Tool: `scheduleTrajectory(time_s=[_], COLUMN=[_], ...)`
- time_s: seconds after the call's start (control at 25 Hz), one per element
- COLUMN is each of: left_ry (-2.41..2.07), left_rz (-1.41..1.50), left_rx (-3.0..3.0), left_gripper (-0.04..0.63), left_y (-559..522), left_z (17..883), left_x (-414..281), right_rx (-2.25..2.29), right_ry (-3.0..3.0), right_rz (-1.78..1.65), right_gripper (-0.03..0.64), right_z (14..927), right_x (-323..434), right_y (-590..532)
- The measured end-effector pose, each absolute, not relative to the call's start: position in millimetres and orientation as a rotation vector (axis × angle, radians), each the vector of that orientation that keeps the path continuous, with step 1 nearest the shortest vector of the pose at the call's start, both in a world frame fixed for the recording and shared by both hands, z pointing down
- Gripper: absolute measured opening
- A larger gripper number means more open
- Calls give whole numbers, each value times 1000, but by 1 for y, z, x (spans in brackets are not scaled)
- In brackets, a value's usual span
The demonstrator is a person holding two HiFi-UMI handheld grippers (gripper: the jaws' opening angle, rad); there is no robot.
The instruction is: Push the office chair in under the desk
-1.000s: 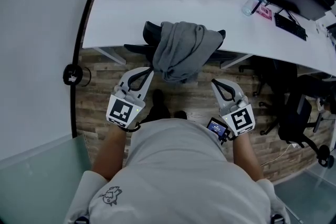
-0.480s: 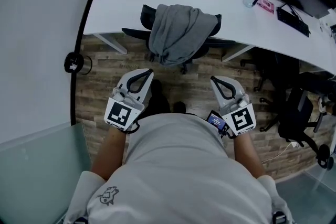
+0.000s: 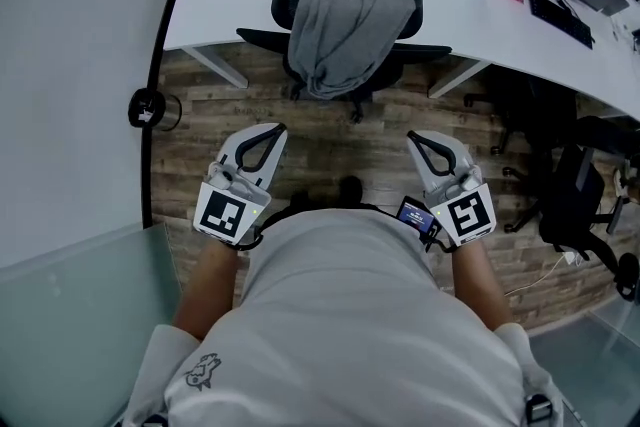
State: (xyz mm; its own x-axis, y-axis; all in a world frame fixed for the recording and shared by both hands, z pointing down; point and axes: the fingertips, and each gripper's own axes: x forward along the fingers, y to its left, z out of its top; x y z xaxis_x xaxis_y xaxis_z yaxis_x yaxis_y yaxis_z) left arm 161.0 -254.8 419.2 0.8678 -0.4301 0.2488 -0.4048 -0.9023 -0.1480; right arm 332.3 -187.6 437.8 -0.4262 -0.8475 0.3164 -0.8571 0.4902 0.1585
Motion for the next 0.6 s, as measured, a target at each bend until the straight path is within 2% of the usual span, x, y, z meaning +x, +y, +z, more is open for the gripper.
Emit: scheduleTrajectory(time_s=[0.24, 0.6], left_ry=[574, 533], left_rz=[-401, -319], left_rx=[-2957, -2988], left_gripper=[-2, -2], left_y=[-231, -193], left_z=[414, 405], left_x=[127, 31], right_rx=[1479, 1535], right_ry=[-2354, -2337], right_rz=[26, 52], right_gripper=[2, 2], right_z=[427, 423], right_x=[291, 191], right_y=[-167, -123])
